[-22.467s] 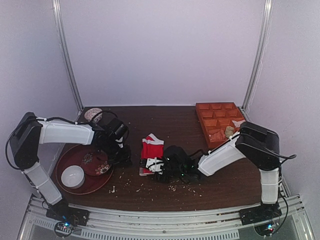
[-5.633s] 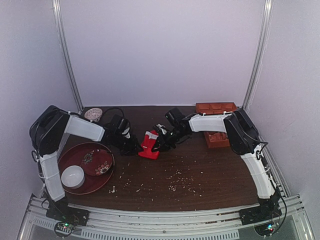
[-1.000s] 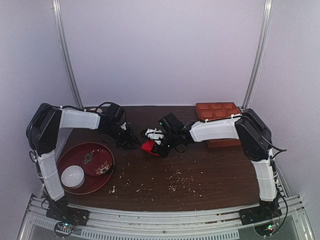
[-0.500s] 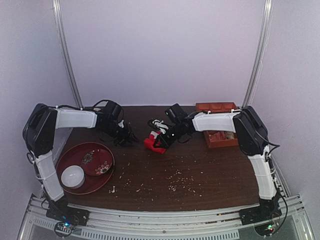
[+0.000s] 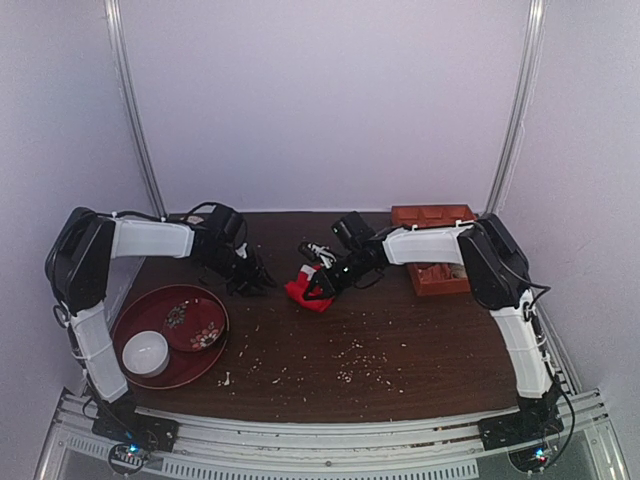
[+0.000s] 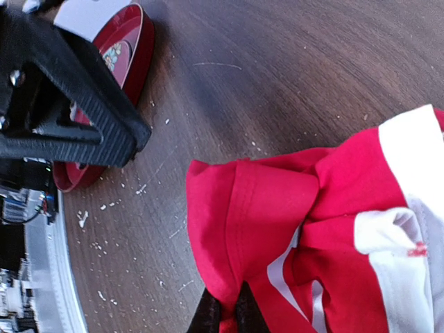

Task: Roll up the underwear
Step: Roll the underwear at the center of the board.

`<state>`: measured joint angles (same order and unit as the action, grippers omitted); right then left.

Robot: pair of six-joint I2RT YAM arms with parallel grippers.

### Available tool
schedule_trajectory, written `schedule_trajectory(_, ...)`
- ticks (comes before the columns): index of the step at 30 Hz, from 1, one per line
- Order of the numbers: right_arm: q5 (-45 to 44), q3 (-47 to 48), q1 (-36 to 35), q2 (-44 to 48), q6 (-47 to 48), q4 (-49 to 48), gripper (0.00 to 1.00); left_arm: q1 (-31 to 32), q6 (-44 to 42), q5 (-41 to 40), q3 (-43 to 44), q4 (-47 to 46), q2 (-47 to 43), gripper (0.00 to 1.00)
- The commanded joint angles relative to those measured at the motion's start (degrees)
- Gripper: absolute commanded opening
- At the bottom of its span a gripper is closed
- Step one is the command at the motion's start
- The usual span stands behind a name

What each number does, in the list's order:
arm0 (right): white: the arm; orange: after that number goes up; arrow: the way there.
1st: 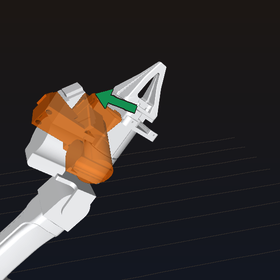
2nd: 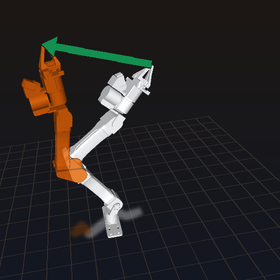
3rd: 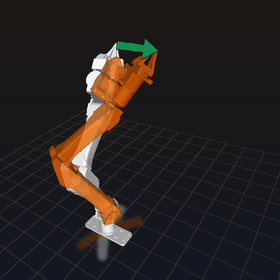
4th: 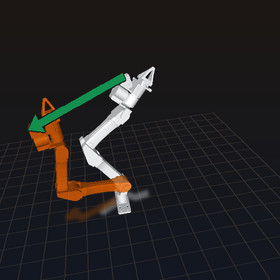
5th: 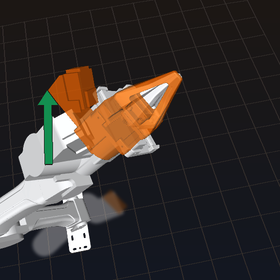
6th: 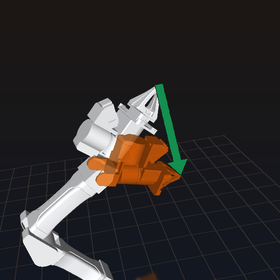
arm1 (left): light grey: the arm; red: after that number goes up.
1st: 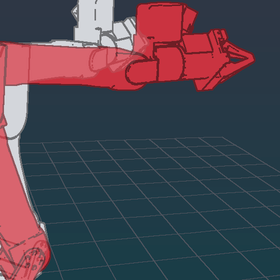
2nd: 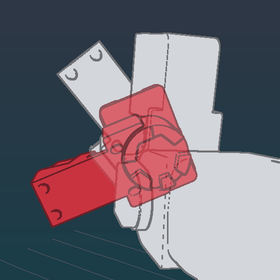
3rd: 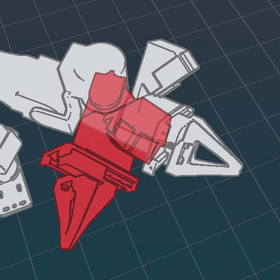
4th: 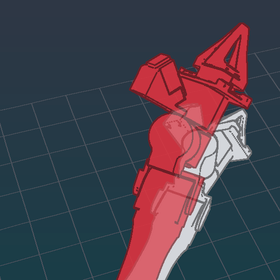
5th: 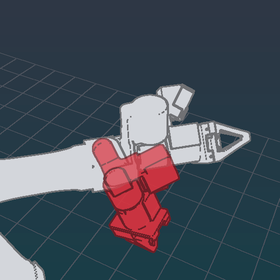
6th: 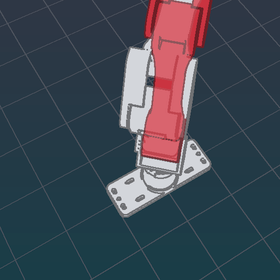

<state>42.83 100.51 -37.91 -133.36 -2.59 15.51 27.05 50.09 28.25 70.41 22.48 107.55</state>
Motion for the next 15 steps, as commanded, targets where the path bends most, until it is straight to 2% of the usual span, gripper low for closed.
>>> schedule_trajectory(1, 2.7, 0.0, 1.6, -3.4, -6.8, 0.0, 0.0, -0.3, 0.4, -0.5, -1.5, -0.8, -2.3, 0.29)
schedule_trajectory(8, 1.0, -2.5, 2.3, -2.8, -11.6, -0.7, 0.0, -0.3, 0.9, -1.2, -2.1, -0.9, -3.0, 0.29)
schedule_trajectory(15, 3.4, -6.3, 2.7, -1.9, -17.4, -7.3, 0.0, -0.3, 1.4, -1.4, -2.3, -1.2, -3.1, 0.29)
